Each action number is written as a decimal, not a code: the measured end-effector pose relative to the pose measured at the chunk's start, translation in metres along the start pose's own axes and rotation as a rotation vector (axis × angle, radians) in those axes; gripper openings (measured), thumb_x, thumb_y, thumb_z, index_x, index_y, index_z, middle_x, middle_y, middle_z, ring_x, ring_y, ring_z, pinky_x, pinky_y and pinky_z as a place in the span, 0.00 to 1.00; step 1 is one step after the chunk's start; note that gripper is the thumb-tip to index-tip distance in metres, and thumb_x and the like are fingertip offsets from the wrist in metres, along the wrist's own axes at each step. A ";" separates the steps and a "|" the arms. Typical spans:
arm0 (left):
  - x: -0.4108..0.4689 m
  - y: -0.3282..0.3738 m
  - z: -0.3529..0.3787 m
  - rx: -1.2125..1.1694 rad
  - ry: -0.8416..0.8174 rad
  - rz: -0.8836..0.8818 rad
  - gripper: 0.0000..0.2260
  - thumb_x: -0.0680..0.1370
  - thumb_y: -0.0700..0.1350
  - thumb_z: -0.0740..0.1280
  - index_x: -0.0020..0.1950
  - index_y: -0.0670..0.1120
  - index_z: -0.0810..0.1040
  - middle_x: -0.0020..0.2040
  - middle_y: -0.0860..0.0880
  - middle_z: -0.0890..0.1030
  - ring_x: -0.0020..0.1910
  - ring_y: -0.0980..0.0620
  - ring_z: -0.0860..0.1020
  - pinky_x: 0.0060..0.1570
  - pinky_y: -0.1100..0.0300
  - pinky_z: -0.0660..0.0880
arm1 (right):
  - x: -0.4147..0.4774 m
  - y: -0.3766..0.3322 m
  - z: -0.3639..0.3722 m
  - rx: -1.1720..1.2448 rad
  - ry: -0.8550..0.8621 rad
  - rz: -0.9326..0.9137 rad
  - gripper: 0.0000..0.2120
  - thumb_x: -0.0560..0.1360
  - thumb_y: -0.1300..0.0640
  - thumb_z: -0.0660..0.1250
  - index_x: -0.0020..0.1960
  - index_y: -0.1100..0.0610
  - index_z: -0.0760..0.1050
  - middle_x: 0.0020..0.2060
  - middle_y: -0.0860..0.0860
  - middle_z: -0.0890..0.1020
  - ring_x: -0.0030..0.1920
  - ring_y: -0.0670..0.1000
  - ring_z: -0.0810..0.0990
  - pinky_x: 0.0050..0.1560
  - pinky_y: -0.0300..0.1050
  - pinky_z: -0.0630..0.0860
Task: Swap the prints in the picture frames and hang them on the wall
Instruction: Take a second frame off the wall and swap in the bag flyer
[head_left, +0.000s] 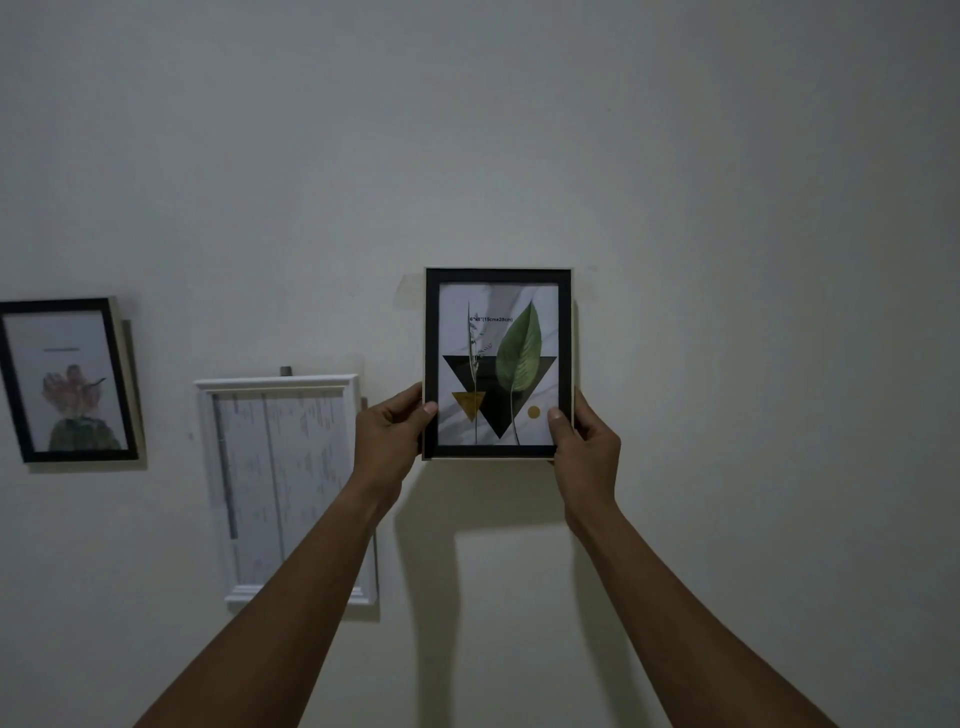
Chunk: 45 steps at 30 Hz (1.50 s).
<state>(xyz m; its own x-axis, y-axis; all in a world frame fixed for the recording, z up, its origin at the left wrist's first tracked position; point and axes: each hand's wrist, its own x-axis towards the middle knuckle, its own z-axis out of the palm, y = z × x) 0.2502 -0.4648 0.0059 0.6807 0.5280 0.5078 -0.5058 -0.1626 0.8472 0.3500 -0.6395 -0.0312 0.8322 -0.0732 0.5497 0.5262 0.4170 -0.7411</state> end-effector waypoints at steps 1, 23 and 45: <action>0.001 0.000 0.000 -0.004 0.000 0.002 0.17 0.79 0.36 0.68 0.68 0.39 0.76 0.59 0.42 0.83 0.57 0.45 0.82 0.59 0.43 0.78 | 0.001 0.000 0.001 0.001 0.002 0.001 0.19 0.80 0.60 0.68 0.71 0.55 0.76 0.62 0.48 0.83 0.62 0.51 0.82 0.64 0.58 0.78; 0.007 -0.010 -0.003 -0.022 -0.014 -0.039 0.15 0.79 0.36 0.67 0.67 0.40 0.77 0.59 0.42 0.83 0.58 0.45 0.82 0.61 0.43 0.77 | 0.000 0.010 0.004 -0.017 0.019 0.017 0.19 0.81 0.62 0.67 0.71 0.55 0.76 0.61 0.49 0.83 0.61 0.50 0.82 0.64 0.55 0.78; 0.005 -0.033 -0.007 0.250 0.166 0.054 0.12 0.74 0.39 0.75 0.56 0.43 0.84 0.52 0.47 0.85 0.53 0.51 0.82 0.62 0.51 0.77 | -0.013 0.016 -0.006 -0.512 0.299 -0.052 0.15 0.77 0.54 0.73 0.63 0.51 0.82 0.53 0.49 0.85 0.45 0.43 0.77 0.37 0.28 0.64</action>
<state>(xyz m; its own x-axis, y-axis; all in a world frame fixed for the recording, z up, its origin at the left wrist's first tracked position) 0.2670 -0.4511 -0.0201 0.5501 0.6383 0.5385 -0.3790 -0.3839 0.8420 0.3484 -0.6373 -0.0524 0.7769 -0.3645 0.5134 0.5236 -0.0790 -0.8483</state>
